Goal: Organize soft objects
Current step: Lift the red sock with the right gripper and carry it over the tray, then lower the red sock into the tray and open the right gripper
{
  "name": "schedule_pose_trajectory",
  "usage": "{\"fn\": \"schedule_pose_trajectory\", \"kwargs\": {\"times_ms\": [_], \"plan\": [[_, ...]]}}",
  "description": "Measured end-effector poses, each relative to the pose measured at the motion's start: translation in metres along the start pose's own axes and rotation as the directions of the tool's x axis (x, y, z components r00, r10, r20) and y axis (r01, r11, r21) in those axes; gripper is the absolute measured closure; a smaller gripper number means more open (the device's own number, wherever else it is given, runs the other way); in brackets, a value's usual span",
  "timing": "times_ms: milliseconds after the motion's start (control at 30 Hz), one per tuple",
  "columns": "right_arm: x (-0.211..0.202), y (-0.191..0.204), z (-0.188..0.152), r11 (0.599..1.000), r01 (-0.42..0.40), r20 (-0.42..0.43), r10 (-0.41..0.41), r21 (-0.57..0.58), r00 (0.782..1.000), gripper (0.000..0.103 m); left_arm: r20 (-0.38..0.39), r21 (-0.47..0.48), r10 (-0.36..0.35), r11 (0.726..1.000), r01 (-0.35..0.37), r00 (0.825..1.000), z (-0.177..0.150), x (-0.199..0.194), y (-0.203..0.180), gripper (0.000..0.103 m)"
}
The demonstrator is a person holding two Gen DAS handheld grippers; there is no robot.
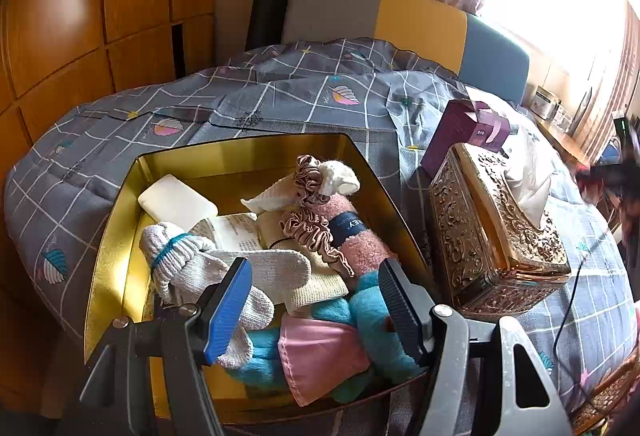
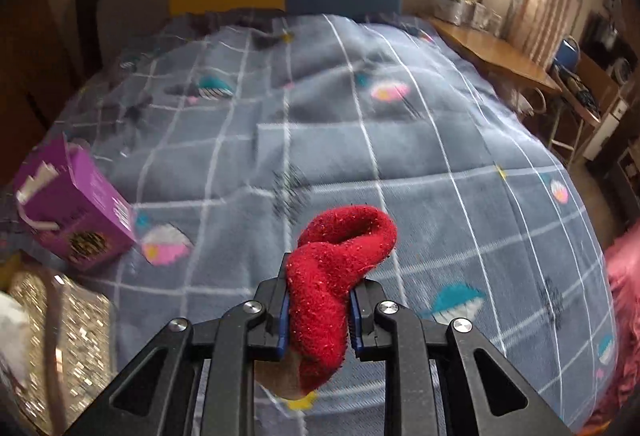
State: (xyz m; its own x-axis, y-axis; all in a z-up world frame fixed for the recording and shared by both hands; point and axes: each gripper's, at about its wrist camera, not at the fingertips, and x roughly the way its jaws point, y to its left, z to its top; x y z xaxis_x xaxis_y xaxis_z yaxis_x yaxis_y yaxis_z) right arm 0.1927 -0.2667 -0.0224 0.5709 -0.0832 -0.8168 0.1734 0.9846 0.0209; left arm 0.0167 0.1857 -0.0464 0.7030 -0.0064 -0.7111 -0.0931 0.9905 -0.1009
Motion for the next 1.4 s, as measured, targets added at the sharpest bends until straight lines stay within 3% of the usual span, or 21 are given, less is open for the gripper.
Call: {"fn": "schedule_pose_trajectory", "kwargs": {"times_ms": [200, 367, 533, 667, 833, 933, 1100, 1200, 1333, 1400], "plan": [[-0.021, 0.065, 0.046, 0.993, -0.092, 0.077, 0.097, -0.069, 0.992, 0.08, 0.001, 0.008, 0.007, 1.0, -0.007, 1.0, 0.001, -0.003, -0.001, 0.036], [-0.054, 0.148, 0.057, 0.951, -0.226, 0.12, 0.254, -0.209, 0.96, 0.08, 0.01, 0.006, 0.021, 1.0, -0.021, 1.0, 0.001, -0.007, 0.003, 0.036], [-0.086, 0.234, 0.027, 0.836, -0.367, 0.079, 0.433, -0.407, 0.898, 0.08, 0.018, -0.002, 0.031, 1.0, -0.031, 0.999, 0.001, -0.012, 0.009, 0.036], [-0.101, 0.283, -0.014, 0.709, -0.459, -0.021, 0.532, -0.535, 0.846, 0.08, 0.024, -0.009, 0.04, 0.999, -0.04, 0.999, 0.0, -0.015, 0.014, 0.036], [-0.108, 0.318, -0.064, 0.578, -0.54, -0.158, 0.58, -0.611, 0.799, 0.08, 0.026, -0.024, 0.046, 0.999, -0.045, 0.999, -0.003, -0.016, 0.02, 0.036], [-0.104, 0.331, -0.092, 0.526, -0.577, -0.23, 0.582, -0.625, 0.78, 0.08, 0.028, -0.026, 0.052, 0.998, -0.052, 0.998, -0.004, -0.017, 0.022, 0.036], [-0.091, 0.344, -0.126, 0.495, -0.612, -0.296, 0.574, -0.617, 0.763, 0.08, 0.022, -0.039, 0.067, 0.997, -0.066, 0.997, -0.008, -0.017, 0.028, 0.036], [-0.081, 0.354, -0.14, 0.484, -0.618, -0.326, 0.557, -0.62, 0.764, 0.08, 0.018, -0.048, 0.081, 0.996, -0.081, 0.997, -0.01, -0.016, 0.034, 0.036], [-0.065, 0.368, -0.15, 0.497, -0.628, -0.354, 0.539, -0.599, 0.764, 0.08, 0.014, -0.067, 0.094, 0.993, -0.093, 0.995, -0.011, -0.016, 0.041, 0.036], [-0.057, 0.377, -0.154, 0.513, -0.619, -0.355, 0.523, -0.595, 0.775, 0.08, 0.017, -0.072, 0.099, 0.993, -0.097, 0.995, -0.011, -0.017, 0.043, 0.036]]}}
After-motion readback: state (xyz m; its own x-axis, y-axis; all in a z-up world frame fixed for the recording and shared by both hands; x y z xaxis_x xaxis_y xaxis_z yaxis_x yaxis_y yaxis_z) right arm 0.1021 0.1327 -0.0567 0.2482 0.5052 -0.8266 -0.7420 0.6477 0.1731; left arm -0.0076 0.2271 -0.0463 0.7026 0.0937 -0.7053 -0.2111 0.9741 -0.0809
